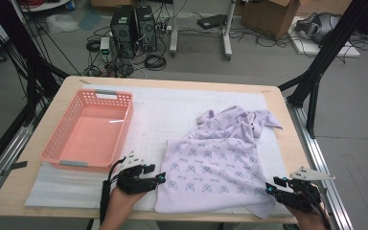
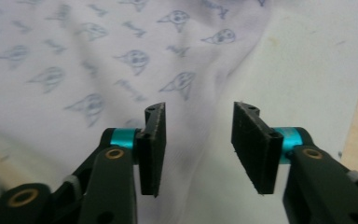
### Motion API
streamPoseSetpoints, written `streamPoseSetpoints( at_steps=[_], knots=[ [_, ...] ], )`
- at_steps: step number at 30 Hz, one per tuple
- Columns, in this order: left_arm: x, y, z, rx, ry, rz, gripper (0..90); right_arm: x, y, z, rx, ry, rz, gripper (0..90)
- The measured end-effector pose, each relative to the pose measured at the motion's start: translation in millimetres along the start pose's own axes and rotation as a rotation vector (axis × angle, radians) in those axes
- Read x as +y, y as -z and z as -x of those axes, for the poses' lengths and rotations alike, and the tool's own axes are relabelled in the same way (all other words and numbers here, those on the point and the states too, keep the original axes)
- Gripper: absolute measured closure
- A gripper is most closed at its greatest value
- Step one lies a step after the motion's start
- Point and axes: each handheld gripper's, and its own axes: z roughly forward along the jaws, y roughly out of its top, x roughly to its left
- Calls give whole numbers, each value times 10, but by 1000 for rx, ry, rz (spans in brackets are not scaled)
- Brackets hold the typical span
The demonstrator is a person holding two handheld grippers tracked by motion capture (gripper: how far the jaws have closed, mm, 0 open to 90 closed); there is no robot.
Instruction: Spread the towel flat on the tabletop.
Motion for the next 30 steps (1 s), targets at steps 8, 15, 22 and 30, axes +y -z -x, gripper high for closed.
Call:
streamPoseSetpoints(
  at_steps=[8,15,22,30],
  knots=[
    [140,-285,36,110,-100,-52,784,193,-522,80,-6,44,-50,536],
    [299,-314,-181,190,-47,7,878,390,-732,179,-30,61,37,864],
    [451,-424,-355,308,-84,119,877,655,-946,212,-161,83,145,863],
    [313,-193,-238,143,13,94,473,577,-839,204,-94,-1,159,572]
  ],
)
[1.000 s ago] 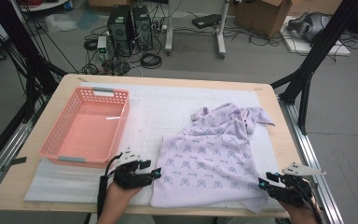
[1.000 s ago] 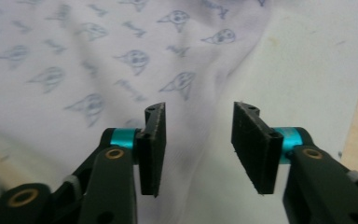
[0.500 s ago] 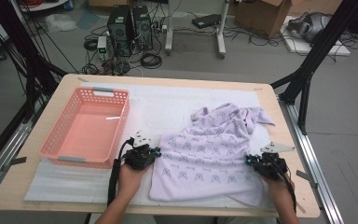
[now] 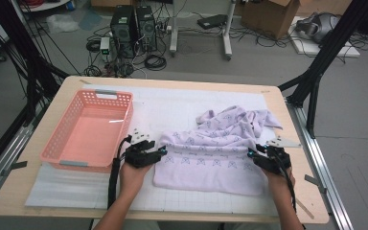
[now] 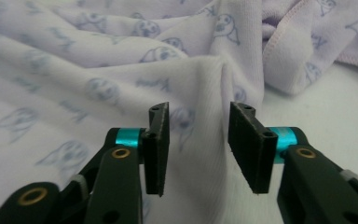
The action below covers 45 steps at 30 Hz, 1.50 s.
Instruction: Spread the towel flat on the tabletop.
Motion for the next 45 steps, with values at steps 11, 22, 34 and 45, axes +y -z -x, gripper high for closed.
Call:
streamPoseSetpoints(
  at_steps=[11,22,34,45],
  knots=[
    [-480,415,171,-104,-12,-86,489,-473,607,-69,67,-2,-115,526],
    [-690,770,337,-111,-25,-115,871,-689,861,-229,144,-5,-177,871],
    [-971,986,664,-233,-137,-173,864,-1097,1413,-288,183,-1,-208,873],
    [-600,846,474,-179,-90,-32,449,-830,1226,-267,107,-14,-114,551]
  ],
)
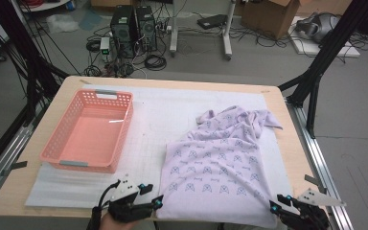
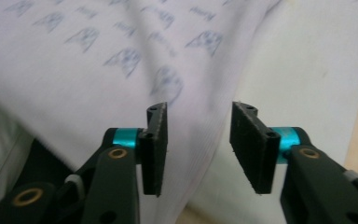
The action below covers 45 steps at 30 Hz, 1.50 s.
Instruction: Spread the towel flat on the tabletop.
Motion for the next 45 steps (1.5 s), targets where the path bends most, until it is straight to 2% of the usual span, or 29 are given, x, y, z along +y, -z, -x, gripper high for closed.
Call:
streamPoseSetpoints(
  at_steps=[2,5,9,10,11,12,13,14,16,21,25,27,29,33,36,39,41,42,43,44,45],
  knots=[
    [76,-112,-90,22,13,8,444,72,-113,41,-6,-17,0,542],
    [182,-337,-199,44,29,-14,439,197,-312,88,-32,-25,-18,527],
    [222,-586,-210,24,36,-85,437,311,-512,104,-60,-26,-42,530],
    [215,-626,-174,22,4,-95,468,322,-538,94,-71,-16,-46,561],
    [204,-634,-114,34,-62,-104,520,327,-543,89,-78,-5,-41,611],
    [191,-633,-73,41,-102,-113,726,321,-533,90,-54,-4,-41,757],
    [185,-623,-54,50,-111,-117,781,310,-518,96,-6,-2,-43,846],
    [177,-602,-44,41,-99,-122,846,302,-505,87,1,1,-49,849],
    [145,-525,-36,32,-77,-137,859,270,-451,55,13,13,-62,854],
    [15,-249,-33,0,-29,-127,863,119,-267,21,37,30,-74,857],
    [-29,-69,4,-23,-25,-103,864,6,-83,4,79,15,-52,858],
    [-21,-51,10,-21,-28,-86,864,-3,-15,-19,89,11,-36,858],
    [11,-74,-2,-3,-29,-71,863,32,-8,-29,79,23,-20,858],
    [129,-191,-136,54,-15,-40,863,157,-118,25,41,20,25,857],
    [226,-323,-223,103,-20,-37,863,294,-302,97,-5,6,57,858],
    [284,-463,-302,139,-15,-41,860,398,-475,141,-51,11,47,857],
    [282,-485,-330,150,-2,-41,840,447,-553,158,-79,13,51,855],
    [263,-464,-347,153,21,-39,815,463,-570,165,-80,7,50,843],
    [243,-436,-365,129,58,-39,701,470,-572,163,-71,-13,51,787],
    [223,-405,-372,116,78,-37,598,462,-552,156,-65,-28,63,671],
    [189,-357,-369,106,84,-29,556,451,-525,143,-61,-48,67,618]
  ],
)
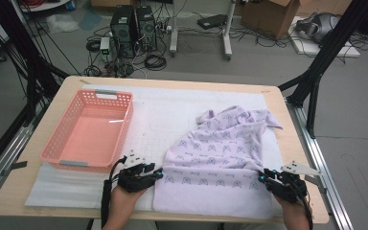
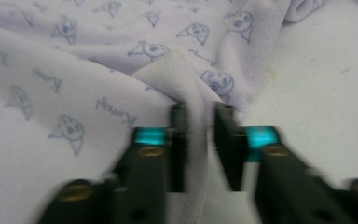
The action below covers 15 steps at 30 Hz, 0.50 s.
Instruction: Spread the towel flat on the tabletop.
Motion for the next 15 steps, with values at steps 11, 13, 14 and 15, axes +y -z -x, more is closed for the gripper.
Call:
streamPoseSetpoints(
  at_steps=[11,13,14,15],
  knots=[
    [-306,186,209,-107,-69,-44,554,-408,332,-104,24,65,-108,593],
    [-315,194,253,-81,-115,-68,772,-422,360,-109,48,72,-110,841],
    [-316,203,253,-88,-117,-74,869,-421,368,-98,85,72,-121,867],
    [-324,230,256,-86,-111,-79,874,-424,372,-104,83,77,-120,872]
  ],
)
